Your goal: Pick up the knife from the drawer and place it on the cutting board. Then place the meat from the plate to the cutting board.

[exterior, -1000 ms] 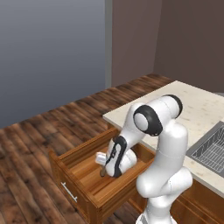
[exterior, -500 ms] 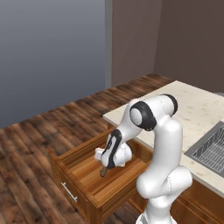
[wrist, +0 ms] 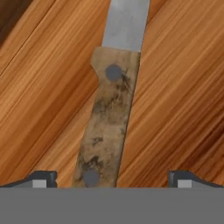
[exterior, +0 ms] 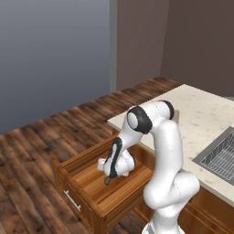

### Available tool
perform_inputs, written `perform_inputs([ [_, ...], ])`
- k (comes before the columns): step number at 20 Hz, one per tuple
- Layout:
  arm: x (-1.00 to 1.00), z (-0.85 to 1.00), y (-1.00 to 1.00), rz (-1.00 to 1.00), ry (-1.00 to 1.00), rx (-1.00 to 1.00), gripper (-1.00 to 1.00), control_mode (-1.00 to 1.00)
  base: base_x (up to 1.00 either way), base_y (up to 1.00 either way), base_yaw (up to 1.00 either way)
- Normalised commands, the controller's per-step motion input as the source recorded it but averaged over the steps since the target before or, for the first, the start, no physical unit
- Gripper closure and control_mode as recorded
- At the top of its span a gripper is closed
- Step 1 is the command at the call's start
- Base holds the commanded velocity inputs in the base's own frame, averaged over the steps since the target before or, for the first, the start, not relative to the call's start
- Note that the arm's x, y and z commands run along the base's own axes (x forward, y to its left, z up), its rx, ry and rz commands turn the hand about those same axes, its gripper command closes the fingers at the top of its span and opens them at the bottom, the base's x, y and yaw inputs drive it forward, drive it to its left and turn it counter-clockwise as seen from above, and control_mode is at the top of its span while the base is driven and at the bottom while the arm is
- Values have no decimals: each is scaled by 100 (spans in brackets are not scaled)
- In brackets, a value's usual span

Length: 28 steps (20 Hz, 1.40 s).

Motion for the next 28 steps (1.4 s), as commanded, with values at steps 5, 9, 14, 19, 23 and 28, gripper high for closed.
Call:
perform_inputs([
  [5, 0, -32, 18, 1, 0, 0, -100, -100, 0, 0, 0],
  [9, 1, -34, 31, 0, 0, -1, 100, -100, 0, 0, 0],
  [14, 1, -20, 8, 1, 0, 0, 100, -100, 0, 0, 0],
  [19, 0, -7, 3, 0, 2, 0, 100, -100, 0, 0, 0],
  [23, -14, 0, 12, 0, -4, 0, 100, -100, 0, 0, 0],
  [28, -15, 0, 20, 0, -3, 0, 100, -100, 0, 0, 0],
])
